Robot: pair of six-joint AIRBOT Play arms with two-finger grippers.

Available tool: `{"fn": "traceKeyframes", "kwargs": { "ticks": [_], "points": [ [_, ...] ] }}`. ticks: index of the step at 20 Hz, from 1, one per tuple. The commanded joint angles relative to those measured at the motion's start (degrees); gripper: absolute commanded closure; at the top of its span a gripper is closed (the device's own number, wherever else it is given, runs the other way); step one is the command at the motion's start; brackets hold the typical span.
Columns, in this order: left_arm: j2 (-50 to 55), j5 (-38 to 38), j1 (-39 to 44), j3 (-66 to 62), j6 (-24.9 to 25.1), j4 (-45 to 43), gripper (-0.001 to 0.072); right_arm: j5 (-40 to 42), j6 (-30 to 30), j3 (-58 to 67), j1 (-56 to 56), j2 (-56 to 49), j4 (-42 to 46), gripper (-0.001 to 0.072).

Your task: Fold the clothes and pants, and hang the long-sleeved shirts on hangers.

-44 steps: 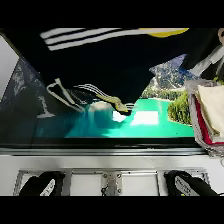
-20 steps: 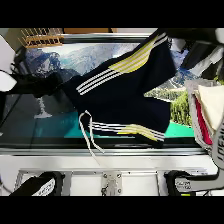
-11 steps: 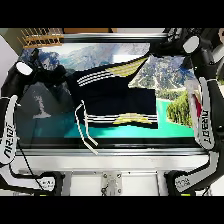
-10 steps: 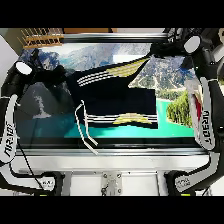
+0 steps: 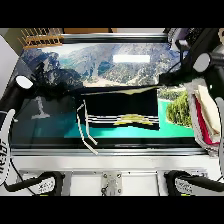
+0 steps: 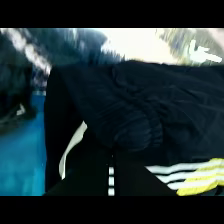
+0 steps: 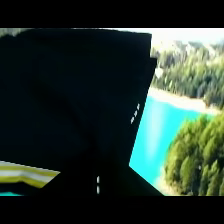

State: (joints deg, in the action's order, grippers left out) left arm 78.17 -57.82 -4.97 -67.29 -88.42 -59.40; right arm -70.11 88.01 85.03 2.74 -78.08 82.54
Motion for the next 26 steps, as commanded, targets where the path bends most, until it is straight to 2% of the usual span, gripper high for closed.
{"fn": "traceKeyframes", "kwargs": {
  "ticks": [1, 7, 10, 13, 14, 15, 16, 17, 18, 21, 23, 24, 26],
  "points": [
    [-5.0, 1.1, 0.6, 10.4, 3.2, -0.5, 0.0703, 0.5, 0.9, -17.5, 0.0, 8.8, 1.2, 0.0716],
    [-5.4, 6.9, 4.6, 23.0, 3.8, -0.5, 0.0703, 5.1, 2.1, -36.4, 0.0, 13.0, -1.4, 0.0714],
    [-5.4, 10.7, 5.9, 26.6, 3.8, -0.5, 0.0703, 7.3, 2.1, -40.5, 0.0, 12.9, -3.6, 0.0713],
    [-5.4, 10.7, 5.6, 26.9, 3.7, -0.5, 0.0703, 6.2, 2.0, -41.2, 0.0, 12.9, -6.5, 0.0711],
    [-5.4, 10.4, 5.1, 26.9, 3.7, -0.4, 0.0703, 5.9, 2.0, -41.2, 0.0, 13.0, -8.2, 0.0681],
    [-5.4, 9.9, 4.2, 26.9, 3.6, -0.4, 0.0701, 5.6, 1.9, -41.2, 0.0, 13.4, -10.0, 0.0502],
    [-5.6, 9.2, 3.2, 26.9, 3.6, -0.4, 0.0553, 4.8, 1.1, -41.0, 0.0, 14.2, -11.8, 0.0254],
    [-6.2, 8.5, 1.9, 26.9, 3.6, -0.4, 0.0271, 3.2, 0.7, -40.4, 0.0, 15.4, -12.4, 0.0172],
    [-7.5, 7.7, 0.5, 26.7, 3.6, -0.5, 0.0182, 1.3, 0.7, -39.5, -0.2, 17.3, -12.1, 0.0172],
    [-14.2, 4.6, -4.6, 24.7, 3.6, -0.4, 0.0181, -1.3, 0.1, -37.2, -5.3, 24.9, -10.7, 0.0171],
    [-18.9, 2.8, -5.9, 23.0, 3.5, -0.4, 0.0182, -3.3, -1.2, -37.1, -13.9, 26.7, -10.9, 0.0171],
    [-21.2, 2.8, -5.6, 22.5, 3.5, -0.3, 0.0219, -4.4, -3.3, -37.2, -18.5, 26.0, -11.6, 0.0171],
    [-24.9, 3.4, -3.5, 21.8, 3.3, -0.3, 0.0616, -2.8, -7.2, -37.3, -27.8, 22.6, -15.8, 0.0169]
  ]
}}
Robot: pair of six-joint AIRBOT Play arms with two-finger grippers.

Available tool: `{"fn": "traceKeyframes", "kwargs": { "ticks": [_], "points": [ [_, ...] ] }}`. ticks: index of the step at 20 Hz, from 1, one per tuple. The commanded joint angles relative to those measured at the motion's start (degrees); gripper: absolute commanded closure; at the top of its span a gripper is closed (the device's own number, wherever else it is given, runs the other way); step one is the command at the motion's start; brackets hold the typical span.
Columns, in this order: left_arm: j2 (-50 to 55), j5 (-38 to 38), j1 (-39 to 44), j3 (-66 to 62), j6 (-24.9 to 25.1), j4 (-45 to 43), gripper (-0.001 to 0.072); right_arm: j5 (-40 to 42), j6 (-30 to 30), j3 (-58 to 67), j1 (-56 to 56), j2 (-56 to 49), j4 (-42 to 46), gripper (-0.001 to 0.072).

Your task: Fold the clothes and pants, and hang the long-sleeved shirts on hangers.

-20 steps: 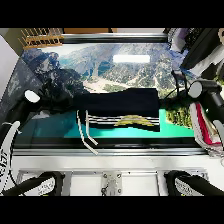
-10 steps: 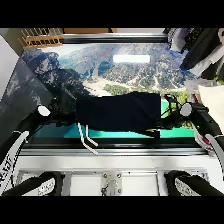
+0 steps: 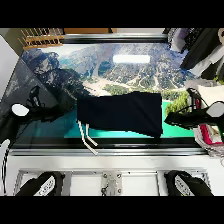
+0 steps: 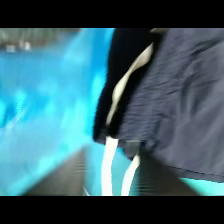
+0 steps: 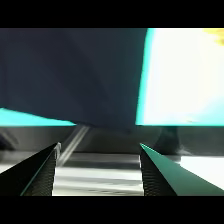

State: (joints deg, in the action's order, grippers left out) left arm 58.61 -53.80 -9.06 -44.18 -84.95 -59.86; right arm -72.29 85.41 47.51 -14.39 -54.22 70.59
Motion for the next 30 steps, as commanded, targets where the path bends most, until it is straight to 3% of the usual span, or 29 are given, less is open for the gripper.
{"fn": "traceKeyframes", "kwargs": {
  "ticks": [1, 5, 9, 14, 20, 21, 24, 25, 26, 27, 30],
  "points": [
    [-6.9, 0.3, 2.4, -1.3, -0.4, 0.6, 0.0703, 0.5, -7.3, 0.2, -14.4, -3.7, -7.0, 0.0168],
    [-9.7, 3.4, 11.7, -1.3, -1.1, 2.6, 0.0703, 1.4, -17.6, 0.2, -24.9, -18.1, -19.3, 0.0158],
    [-9.8, 8.6, 20.4, -1.3, -5.2, 2.9, 0.0703, 2.1, -23.8, 0.7, -25.0, -31.1, -26.2, 0.0162],
    [-9.8, 12.9, 25.0, -1.3, -9.0, 2.9, 0.0703, 3.8, -25.2, 3.0, -16.4, -38.3, -31.8, 0.0163],
    [-9.8, 12.9, 25.5, -1.3, -9.0, 2.9, 0.0703, 8.3, -23.7, 6.6, -0.9, -42.0, -39.3, 0.0168],
    [-9.8, 12.9, 25.5, -1.3, -9.0, 2.9, 0.0703, 8.9, -23.8, 7.6, 1.4, -42.7, -41.0, 0.0222],
    [-9.8, 12.9, 25.5, -1.3, -9.0, 3.0, 0.0703, 10.8, -25.8, 11.2, 5.8, -43.8, -44.4, 0.0288],
    [-9.8, 12.9, 25.5, -1.3, -9.0, 2.9, 0.0703, 11.0, -26.8, 12.7, 6.5, -43.8, -44.5, 0.0499],
    [-9.8, 12.9, 25.5, -1.3, -9.0, 2.9, 0.0703, 10.8, -27.1, 14.1, 6.7, -43.7, -44.3, 0.0646],
    [-9.8, 12.9, 25.5, -1.3, -9.0, 2.9, 0.0703, 10.6, -27.0, 16.0, 6.6, -43.4, -44.0, 0.0713],
    [-9.8, 12.8, 25.5, -1.3, -9.0, 2.9, 0.0703, 10.6, -21.7, 24.9, 3.8, -41.7, -35.9, 0.0713]
  ]
}}
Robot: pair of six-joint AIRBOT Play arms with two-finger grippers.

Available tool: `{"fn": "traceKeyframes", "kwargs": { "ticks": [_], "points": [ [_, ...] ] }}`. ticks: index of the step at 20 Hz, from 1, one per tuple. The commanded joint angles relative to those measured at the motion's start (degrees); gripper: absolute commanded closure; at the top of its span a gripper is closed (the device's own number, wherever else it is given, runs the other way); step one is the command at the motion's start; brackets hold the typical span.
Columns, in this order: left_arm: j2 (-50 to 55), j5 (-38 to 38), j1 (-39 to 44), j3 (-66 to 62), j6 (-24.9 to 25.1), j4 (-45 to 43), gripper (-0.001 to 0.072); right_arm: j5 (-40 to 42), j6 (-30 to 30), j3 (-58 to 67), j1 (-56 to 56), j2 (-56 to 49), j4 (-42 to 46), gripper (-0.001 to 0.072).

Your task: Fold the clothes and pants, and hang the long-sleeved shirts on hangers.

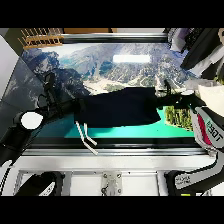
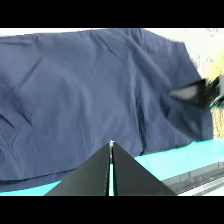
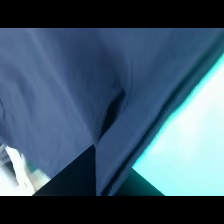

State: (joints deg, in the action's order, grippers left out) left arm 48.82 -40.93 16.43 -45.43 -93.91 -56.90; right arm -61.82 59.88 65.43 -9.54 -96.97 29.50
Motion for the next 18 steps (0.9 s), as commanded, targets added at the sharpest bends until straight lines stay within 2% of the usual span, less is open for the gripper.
{"fn": "traceKeyframes", "kwargs": {
  "ticks": [1, 3, 5, 9, 14, 18],
  "points": [
    [0.0, 0.0, 0.0, 0.0, 0.0, 0.0, 0.0703, 0.1, 7.1, 11.3, -2.7, 1.4, 10.0, 0.0714],
    [0.0, -0.1, 0.0, 0.0, 0.0, 0.0, 0.0703, 0.2, 14.0, 21.6, -7.3, 1.6, 19.0, 0.0714],
    [0.0, -1.0, 0.0, 0.0, 0.0, 0.0, 0.0703, 2.3, 17.6, 30.9, -12.7, 1.6, 23.7, 0.0714],
    [0.0, -2.9, 0.0, 0.0, 0.0, 0.0, 0.0703, 10.0, 24.1, 44.0, -25.2, 1.6, 25.6, 0.0714],
    [0.0, -3.0, 0.0, 0.0, -0.1, 0.0, 0.0703, 10.5, 35.3, 47.2, -39.3, 4.1, 28.5, 0.0715],
    [0.0, -3.0, 0.0, 0.0, -0.1, 0.0, 0.0703, 5.8, 42.1, 47.0, -42.9, 9.8, 44.5, 0.0715]
  ]
}}
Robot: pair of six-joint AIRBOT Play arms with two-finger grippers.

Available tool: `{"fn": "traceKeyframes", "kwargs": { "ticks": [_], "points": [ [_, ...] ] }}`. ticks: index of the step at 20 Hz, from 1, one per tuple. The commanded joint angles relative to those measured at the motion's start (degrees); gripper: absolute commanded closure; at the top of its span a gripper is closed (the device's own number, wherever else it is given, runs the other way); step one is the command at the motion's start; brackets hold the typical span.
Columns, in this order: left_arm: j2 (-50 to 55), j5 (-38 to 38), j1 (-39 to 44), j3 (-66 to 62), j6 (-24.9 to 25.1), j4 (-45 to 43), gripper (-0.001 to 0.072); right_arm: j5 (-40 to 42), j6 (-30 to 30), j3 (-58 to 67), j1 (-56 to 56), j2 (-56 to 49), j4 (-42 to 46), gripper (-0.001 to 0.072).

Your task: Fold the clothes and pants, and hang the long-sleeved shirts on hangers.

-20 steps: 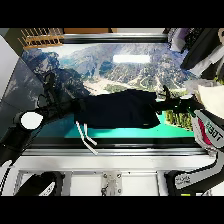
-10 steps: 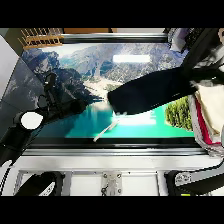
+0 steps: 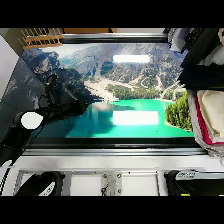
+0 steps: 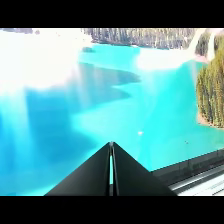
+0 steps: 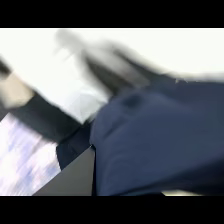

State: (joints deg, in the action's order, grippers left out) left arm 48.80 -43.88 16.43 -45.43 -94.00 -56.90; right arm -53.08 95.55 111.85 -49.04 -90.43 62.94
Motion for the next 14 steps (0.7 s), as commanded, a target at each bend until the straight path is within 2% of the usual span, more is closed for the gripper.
{"fn": "traceKeyframes", "kwargs": {
  "ticks": [1, 5, 8, 14],
  "points": [
    [0.0, -0.1, 0.0, 0.0, 0.0, 0.0, 0.0703, -6.8, 6.7, 0.6, -3.4, 4.3, 14.9, 0.0715],
    [0.0, -0.1, 0.0, 0.0, 0.0, 0.0, 0.0703, -22.7, 6.4, -0.5, -3.1, 6.0, 22.4, 0.0715],
    [0.0, -0.1, 0.0, 0.0, 0.1, 0.0, 0.0703, -25.4, 6.5, -7.7, -2.8, 10.8, 26.7, 0.0715],
    [0.0, -1.6, 0.0, 0.0, 0.1, 0.0, 0.0703, -23.2, 6.4, -30.1, -2.8, 21.3, 35.6, 0.0714]
  ]
}}
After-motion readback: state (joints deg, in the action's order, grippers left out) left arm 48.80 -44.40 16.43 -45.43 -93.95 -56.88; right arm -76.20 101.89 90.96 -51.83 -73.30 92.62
